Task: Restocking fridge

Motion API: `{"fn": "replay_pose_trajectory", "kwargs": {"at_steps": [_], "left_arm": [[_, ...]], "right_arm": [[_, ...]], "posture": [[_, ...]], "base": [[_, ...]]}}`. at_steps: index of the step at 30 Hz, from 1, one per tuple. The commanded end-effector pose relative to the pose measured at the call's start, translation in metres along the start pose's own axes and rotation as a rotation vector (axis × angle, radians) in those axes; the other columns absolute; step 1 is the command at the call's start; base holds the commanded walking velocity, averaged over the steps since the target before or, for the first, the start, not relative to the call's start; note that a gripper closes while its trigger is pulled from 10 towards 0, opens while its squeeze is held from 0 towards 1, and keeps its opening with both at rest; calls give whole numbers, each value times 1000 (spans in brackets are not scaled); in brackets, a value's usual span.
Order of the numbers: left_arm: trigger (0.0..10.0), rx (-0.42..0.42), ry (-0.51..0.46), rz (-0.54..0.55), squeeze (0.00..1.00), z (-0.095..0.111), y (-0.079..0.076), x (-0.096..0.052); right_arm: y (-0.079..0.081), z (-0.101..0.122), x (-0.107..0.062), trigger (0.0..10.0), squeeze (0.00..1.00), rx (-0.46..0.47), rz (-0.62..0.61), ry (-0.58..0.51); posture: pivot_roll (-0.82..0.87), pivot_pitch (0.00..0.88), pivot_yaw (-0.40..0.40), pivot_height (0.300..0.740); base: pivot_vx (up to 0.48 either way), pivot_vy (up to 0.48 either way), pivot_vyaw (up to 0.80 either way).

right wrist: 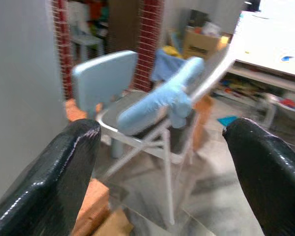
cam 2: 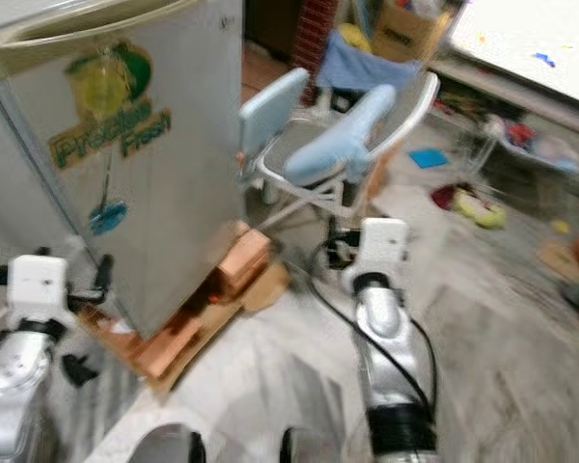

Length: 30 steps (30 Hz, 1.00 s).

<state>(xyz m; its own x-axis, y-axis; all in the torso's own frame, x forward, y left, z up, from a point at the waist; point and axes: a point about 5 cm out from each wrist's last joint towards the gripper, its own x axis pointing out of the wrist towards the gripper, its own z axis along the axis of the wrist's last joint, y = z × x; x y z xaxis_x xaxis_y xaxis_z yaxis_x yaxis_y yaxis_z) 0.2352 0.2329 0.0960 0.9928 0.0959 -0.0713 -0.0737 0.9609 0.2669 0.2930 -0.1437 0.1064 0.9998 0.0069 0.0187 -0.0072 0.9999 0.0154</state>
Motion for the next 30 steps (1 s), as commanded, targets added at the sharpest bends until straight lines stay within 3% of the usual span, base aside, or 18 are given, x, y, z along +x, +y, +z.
{"fn": "replay_pose_trajectory", "kwargs": {"at_steps": [1, 12, 23, 30], "left_arm": [[10000, -11, -31, -44, 0, 6, -9, 2], [10000, -11, -65, -67, 0, 13, -15, 5], [10000, -31, -66, -87, 0, 13, -18, 0], [10000, -54, -65, -105, 0, 14, -16, -1]], "right_arm": [[-12, -4, -2, 10000, 0, -13, -33, 22], [-13, -4, -3, 10000, 0, -32, -28, 20], [-11, -6, -4, 10000, 0, -34, -28, 37], [-10, -6, -6, 10000, 0, -32, -25, 36]], "posture": [[92, 97, -104, 740], [86, 103, -107, 740], [96, 117, -110, 740], [97, 127, -104, 740]], "base": [[0, 480, -788], [0, 452, -65], [0, 0, 0], [0, 0, -424]]}}
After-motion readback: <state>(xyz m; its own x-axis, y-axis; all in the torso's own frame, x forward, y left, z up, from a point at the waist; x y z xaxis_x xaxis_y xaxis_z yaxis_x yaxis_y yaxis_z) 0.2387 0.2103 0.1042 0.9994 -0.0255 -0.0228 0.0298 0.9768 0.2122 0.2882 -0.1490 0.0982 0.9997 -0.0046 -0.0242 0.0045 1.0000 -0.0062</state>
